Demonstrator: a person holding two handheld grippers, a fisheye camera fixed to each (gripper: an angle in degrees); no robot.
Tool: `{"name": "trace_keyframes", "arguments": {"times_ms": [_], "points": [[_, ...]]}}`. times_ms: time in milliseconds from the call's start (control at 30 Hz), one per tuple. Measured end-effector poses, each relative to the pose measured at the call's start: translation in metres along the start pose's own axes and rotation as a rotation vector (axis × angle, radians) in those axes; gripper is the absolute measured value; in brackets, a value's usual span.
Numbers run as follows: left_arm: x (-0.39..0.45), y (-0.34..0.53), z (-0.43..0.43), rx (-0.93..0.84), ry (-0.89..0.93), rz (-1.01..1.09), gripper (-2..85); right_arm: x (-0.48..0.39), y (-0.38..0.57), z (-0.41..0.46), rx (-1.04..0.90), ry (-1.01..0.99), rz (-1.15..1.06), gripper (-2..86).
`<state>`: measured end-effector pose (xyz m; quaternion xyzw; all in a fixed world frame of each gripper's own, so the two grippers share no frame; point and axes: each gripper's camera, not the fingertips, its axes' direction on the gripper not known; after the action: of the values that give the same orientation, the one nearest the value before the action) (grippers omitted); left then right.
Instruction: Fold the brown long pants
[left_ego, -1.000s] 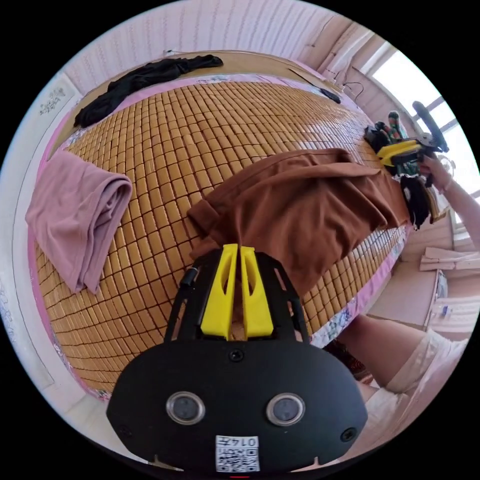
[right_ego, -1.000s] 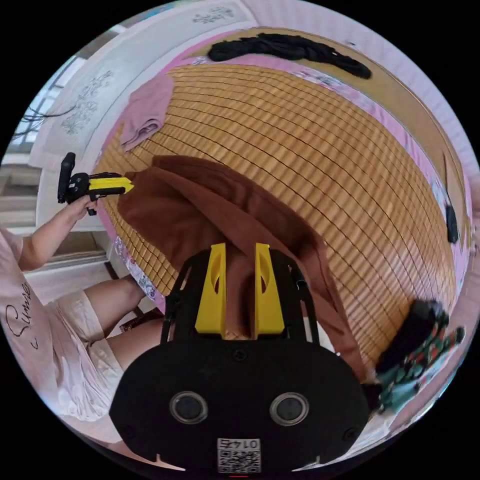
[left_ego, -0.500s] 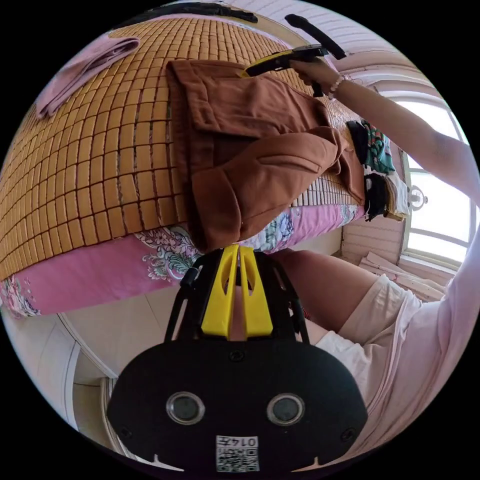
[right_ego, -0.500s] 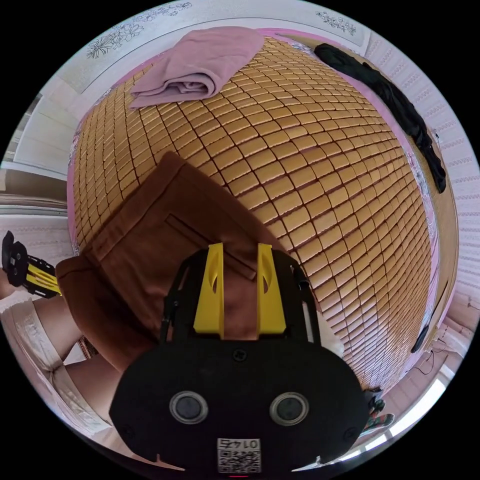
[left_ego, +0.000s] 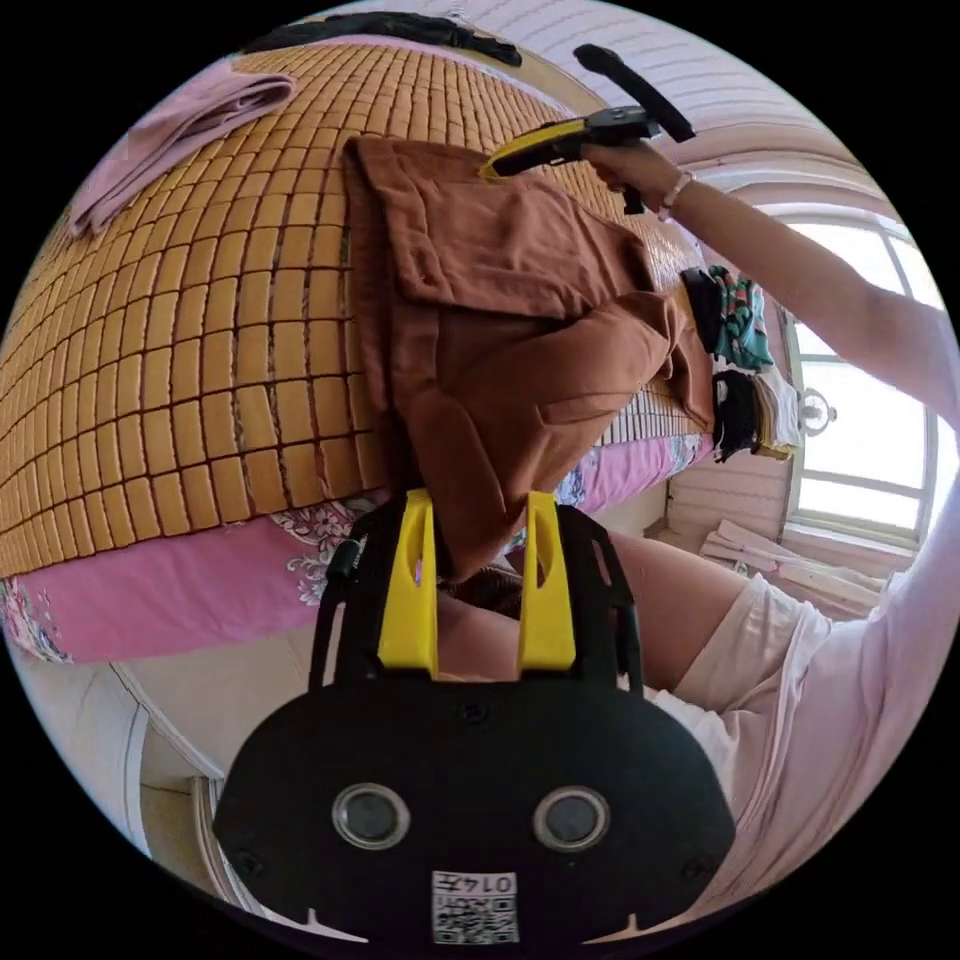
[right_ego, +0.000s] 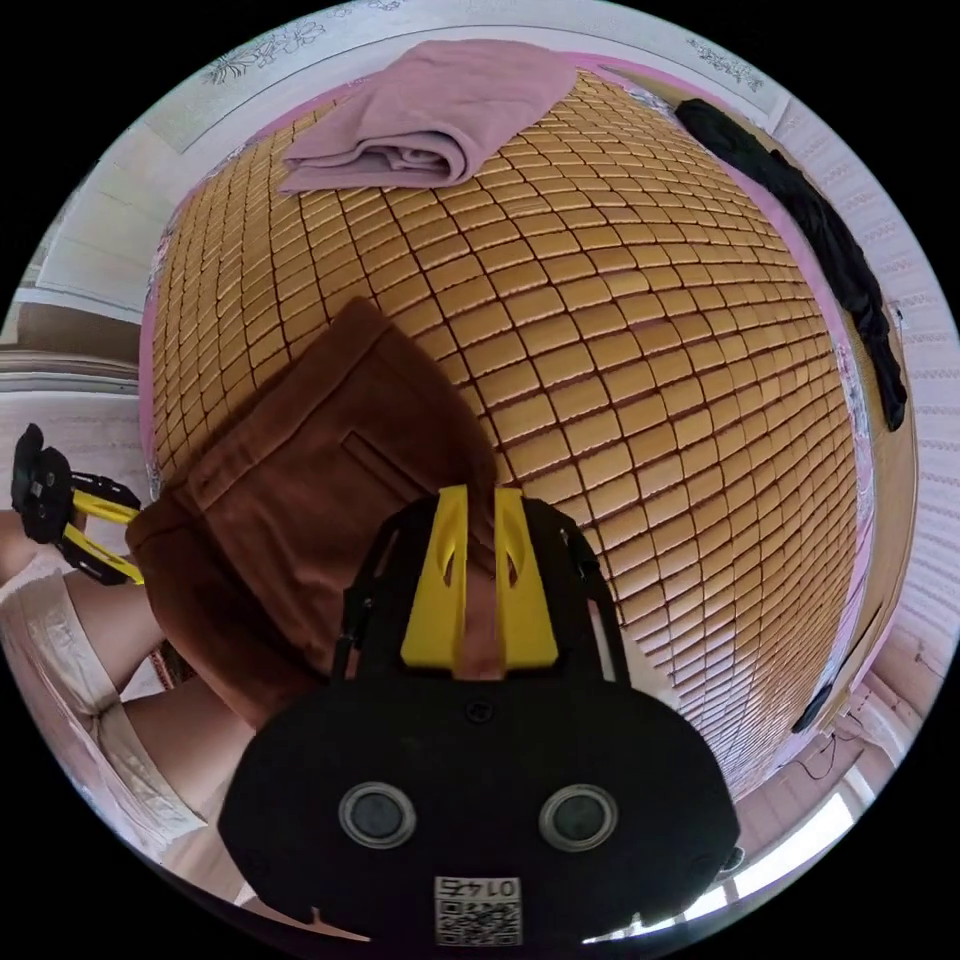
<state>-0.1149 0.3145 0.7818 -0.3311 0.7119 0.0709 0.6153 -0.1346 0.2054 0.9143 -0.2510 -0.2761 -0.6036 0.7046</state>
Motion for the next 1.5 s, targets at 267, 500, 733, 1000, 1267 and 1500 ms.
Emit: {"name": "trace_keyframes", "arguments": {"times_ms": [267,500,733,1000,1267,1500], "points": [[0.049,-0.005,-0.023,0.056,0.017,0.148,-0.4,0.045,0.074,-0.092,0.336,-0.259,0.275,1.0],[0.08,0.026,-0.12,0.183,-0.043,0.243,0.3,0.042,0.07,-0.218,0.573,-0.179,0.205,0.9],[-0.024,0.051,-0.145,0.157,-0.44,-0.154,6.1,0.038,-0.101,-0.138,0.623,-0.541,0.216,0.3],[-0.025,0.046,-0.155,0.262,-0.37,-0.307,5.1,-0.03,-0.044,-0.039,0.296,-0.432,0.382,1.0],[0.116,-0.124,-0.094,0.164,-0.406,0.348,8.2,0.05,0.111,-0.025,0.081,-0.084,1.019,8.4],[0.202,-0.262,-0.021,0.13,-0.385,0.576,10.2,0.1,0.103,0.028,-0.036,-0.216,1.188,15.1]]}}
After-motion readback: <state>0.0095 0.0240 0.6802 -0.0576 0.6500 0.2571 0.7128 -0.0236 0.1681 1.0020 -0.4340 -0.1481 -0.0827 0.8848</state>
